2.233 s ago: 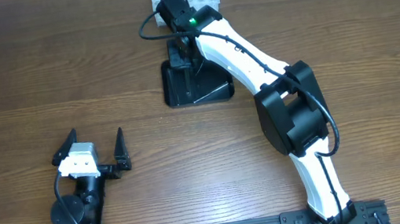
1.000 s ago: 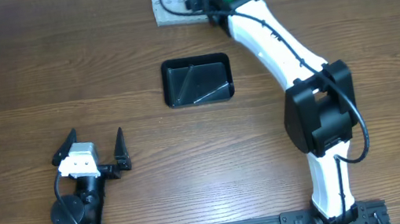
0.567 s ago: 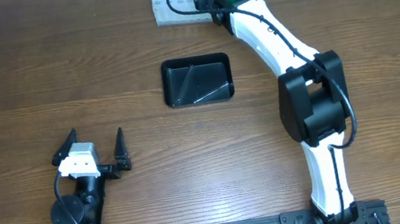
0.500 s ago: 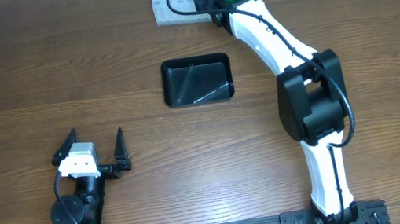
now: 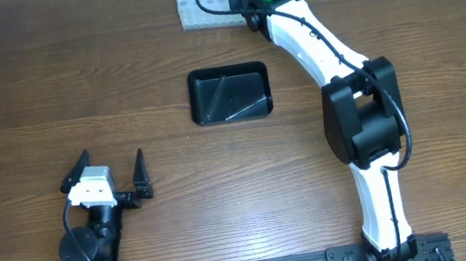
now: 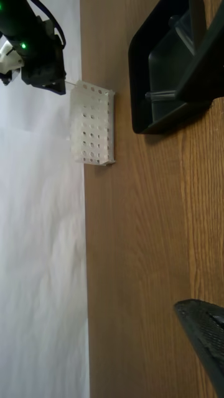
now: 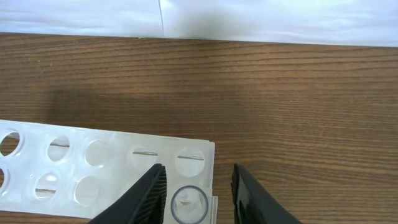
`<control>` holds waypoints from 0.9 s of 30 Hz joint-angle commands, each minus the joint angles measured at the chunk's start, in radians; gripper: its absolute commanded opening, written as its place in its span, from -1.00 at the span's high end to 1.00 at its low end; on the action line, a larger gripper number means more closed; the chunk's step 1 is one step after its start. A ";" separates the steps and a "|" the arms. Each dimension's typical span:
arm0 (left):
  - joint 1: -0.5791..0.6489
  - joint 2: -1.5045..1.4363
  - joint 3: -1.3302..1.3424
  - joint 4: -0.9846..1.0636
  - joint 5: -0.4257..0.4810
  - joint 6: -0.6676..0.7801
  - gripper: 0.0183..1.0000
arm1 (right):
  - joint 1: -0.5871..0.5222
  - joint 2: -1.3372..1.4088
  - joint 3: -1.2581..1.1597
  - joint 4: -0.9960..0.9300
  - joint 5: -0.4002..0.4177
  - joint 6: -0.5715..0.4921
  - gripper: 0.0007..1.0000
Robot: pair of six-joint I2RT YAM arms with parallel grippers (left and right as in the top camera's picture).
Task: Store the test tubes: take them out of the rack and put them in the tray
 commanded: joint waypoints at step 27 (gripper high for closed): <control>0.005 -0.008 -0.005 -0.002 0.006 0.011 -1.00 | -0.003 -0.045 0.006 0.039 -0.042 0.040 0.85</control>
